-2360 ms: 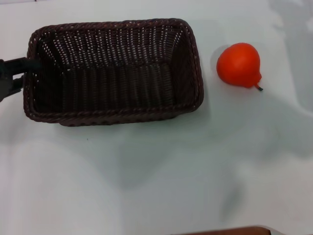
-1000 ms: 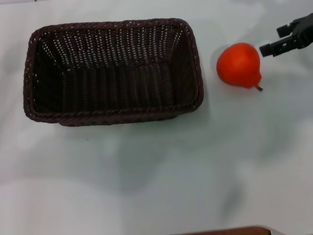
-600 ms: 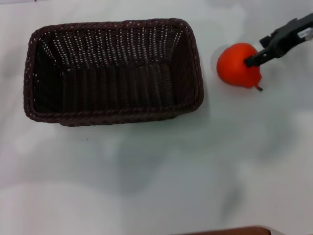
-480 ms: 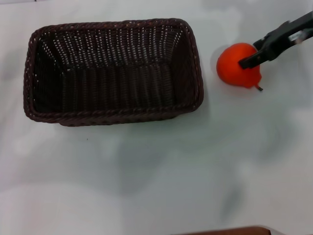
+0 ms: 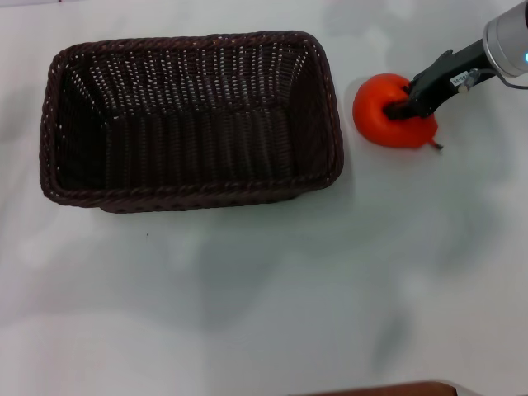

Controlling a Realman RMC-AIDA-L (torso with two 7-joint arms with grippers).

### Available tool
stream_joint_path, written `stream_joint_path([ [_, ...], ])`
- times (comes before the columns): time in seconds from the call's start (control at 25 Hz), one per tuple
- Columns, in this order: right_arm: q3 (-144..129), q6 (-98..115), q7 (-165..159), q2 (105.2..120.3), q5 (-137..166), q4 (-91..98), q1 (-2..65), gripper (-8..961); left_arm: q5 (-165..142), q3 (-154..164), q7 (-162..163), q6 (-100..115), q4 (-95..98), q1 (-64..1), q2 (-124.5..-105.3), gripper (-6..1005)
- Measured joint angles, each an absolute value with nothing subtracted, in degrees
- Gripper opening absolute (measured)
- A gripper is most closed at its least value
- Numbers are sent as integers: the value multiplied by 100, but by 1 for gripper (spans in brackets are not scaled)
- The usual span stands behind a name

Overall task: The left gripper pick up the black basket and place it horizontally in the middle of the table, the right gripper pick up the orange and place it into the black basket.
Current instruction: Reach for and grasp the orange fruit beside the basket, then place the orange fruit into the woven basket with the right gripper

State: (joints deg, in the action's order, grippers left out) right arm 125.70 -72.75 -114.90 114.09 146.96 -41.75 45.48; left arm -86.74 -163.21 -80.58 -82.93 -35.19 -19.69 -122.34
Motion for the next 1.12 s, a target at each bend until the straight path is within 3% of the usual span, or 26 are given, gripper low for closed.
stream_joint_path([
  [0.12,12572,-7278,-11486,11409,14694,-4182,4537,328,-8674,-16321,-8064,-8287,-3517,-1968,-12234,883],
  [0.64,13478,-7256,-11061,11297,13270,-4435,4190,203,-8675,-16326,-8047,-8279,-3441,-1958,-12232,883],
  [0.88,13800,-7319,-9974,11383,10889,-4582,3724,154,-8675,-16338,-8042,-8309,-3426,-1920,-12224,883],
  [1.12,13489,-8099,-8940,11650,9265,-4429,3788,105,-8675,-16334,-8041,-8329,-3377,-1920,-12217,883],
])
